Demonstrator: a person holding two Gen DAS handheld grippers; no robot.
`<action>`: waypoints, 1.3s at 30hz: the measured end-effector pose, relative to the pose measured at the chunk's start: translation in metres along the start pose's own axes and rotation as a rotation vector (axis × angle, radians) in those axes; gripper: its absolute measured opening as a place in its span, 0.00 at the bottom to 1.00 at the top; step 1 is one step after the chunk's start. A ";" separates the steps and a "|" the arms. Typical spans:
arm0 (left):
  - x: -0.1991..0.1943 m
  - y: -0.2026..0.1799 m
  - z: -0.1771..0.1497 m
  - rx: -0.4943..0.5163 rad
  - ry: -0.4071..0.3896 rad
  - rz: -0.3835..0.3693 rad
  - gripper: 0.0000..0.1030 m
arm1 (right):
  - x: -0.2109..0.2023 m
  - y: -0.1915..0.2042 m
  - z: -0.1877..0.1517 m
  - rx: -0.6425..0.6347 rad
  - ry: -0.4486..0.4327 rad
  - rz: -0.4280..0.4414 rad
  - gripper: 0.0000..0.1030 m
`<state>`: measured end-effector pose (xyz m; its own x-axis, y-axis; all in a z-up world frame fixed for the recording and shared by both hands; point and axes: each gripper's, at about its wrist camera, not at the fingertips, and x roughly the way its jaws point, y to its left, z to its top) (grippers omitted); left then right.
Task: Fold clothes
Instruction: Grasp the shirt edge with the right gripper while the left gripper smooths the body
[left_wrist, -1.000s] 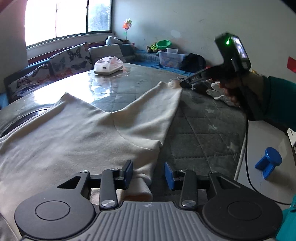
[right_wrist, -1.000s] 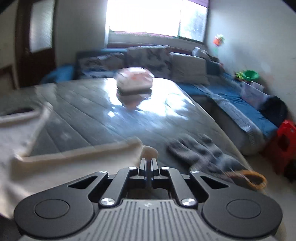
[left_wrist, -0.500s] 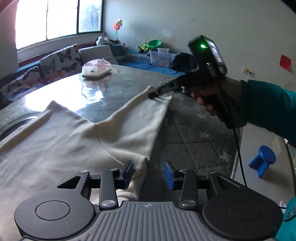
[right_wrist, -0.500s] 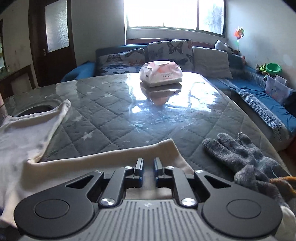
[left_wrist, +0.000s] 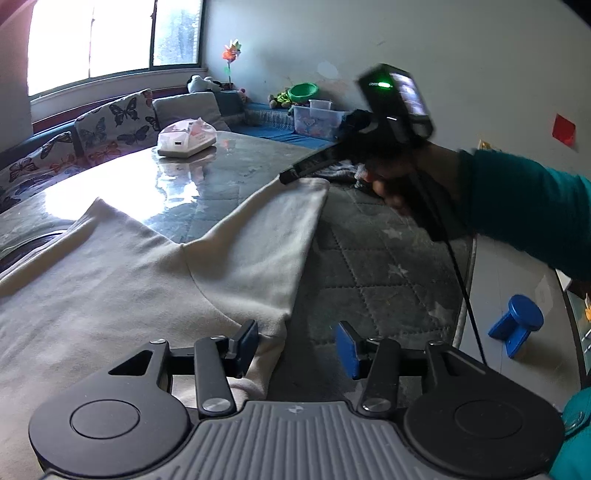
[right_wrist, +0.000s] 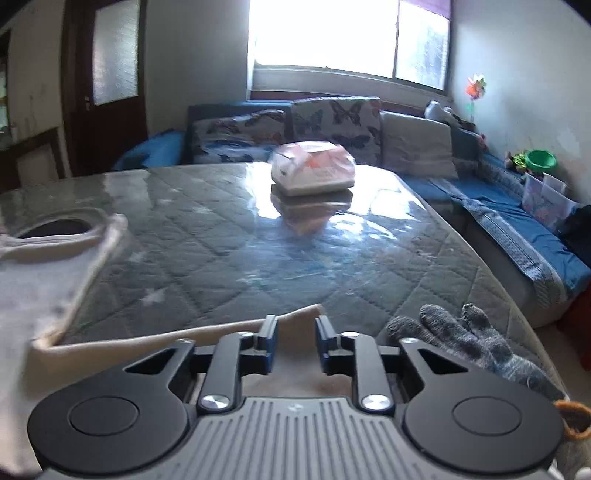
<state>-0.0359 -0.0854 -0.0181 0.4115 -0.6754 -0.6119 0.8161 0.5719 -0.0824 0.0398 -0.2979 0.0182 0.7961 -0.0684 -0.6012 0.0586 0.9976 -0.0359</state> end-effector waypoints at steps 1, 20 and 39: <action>-0.002 0.001 0.001 -0.003 -0.006 0.005 0.48 | -0.006 0.003 -0.003 -0.012 0.001 0.013 0.33; -0.095 0.044 -0.044 -0.113 -0.018 0.258 0.48 | -0.105 0.147 -0.030 -0.384 0.002 0.563 0.37; -0.100 0.035 -0.072 -0.045 -0.033 0.275 0.03 | -0.117 0.201 -0.066 -0.678 0.032 0.564 0.03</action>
<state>-0.0781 0.0355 -0.0163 0.6284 -0.5067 -0.5902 0.6535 0.7554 0.0473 -0.0816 -0.0892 0.0291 0.5806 0.4254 -0.6942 -0.7162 0.6723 -0.1870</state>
